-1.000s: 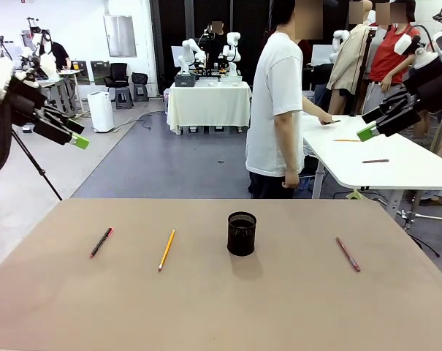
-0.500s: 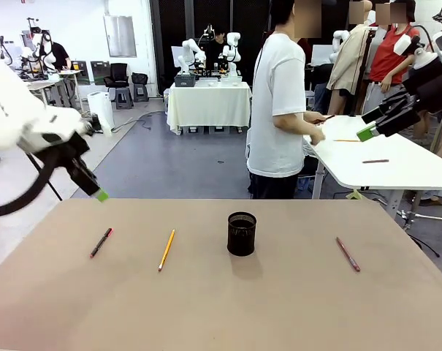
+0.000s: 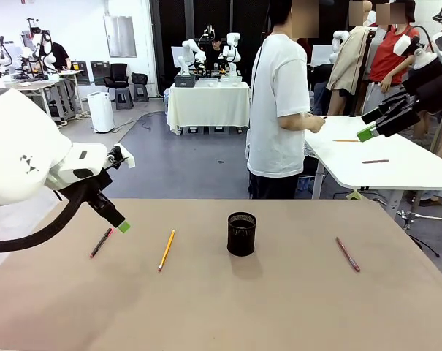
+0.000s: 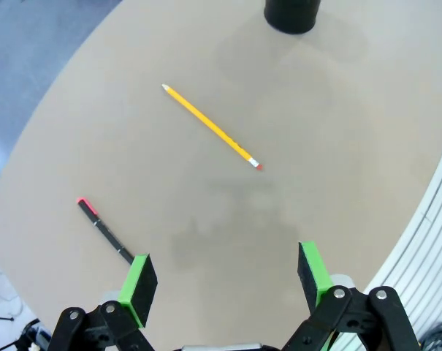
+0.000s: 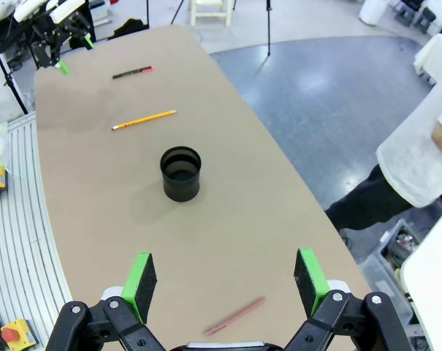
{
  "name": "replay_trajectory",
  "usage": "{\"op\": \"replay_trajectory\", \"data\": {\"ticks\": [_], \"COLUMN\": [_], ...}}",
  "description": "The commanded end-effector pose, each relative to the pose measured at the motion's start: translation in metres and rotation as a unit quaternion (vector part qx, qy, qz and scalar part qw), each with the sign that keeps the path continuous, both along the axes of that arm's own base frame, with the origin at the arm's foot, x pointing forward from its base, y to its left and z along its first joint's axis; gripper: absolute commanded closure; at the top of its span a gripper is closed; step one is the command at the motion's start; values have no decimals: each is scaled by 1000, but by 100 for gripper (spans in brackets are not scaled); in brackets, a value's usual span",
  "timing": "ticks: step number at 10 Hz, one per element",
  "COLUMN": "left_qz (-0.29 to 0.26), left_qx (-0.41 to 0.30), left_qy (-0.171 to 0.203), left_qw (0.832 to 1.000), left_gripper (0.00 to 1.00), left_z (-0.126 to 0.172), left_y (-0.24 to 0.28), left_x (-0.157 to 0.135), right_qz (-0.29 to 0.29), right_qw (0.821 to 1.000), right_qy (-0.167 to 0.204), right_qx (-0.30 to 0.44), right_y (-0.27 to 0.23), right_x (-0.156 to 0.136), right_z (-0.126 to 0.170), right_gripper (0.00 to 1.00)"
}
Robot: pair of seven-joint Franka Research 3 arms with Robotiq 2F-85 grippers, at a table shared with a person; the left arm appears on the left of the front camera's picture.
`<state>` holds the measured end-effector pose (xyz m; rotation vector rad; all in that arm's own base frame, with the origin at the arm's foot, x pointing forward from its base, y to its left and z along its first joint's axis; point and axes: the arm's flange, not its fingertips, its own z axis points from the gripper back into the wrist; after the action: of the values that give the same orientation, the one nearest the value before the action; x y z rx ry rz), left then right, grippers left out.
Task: Place the pens into the pen holder.
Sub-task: Pick up a writing instrument from the table and place it into the Pen holder.
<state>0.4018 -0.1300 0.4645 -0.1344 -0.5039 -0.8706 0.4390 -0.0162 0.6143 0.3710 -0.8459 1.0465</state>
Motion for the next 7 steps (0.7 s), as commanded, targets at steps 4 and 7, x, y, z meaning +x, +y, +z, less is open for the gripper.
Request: {"op": "replay_trajectory", "data": {"ticks": [4, 7], "left_qz": [57, 137], "left_qx": [42, 73], "left_qy": [18, 62], "left_qw": [997, 986], "left_gripper": [0, 0], "left_z": [-4, -19], "left_y": [-20, -64], "left_x": [12, 40], "right_qz": [4, 4], "right_qw": [1000, 1000], "right_qy": [-4, -4], "right_qx": [3, 3], "right_y": [0, 0], "right_x": [1, 1], "right_z": [0, 0], "right_gripper": [0, 0]}}
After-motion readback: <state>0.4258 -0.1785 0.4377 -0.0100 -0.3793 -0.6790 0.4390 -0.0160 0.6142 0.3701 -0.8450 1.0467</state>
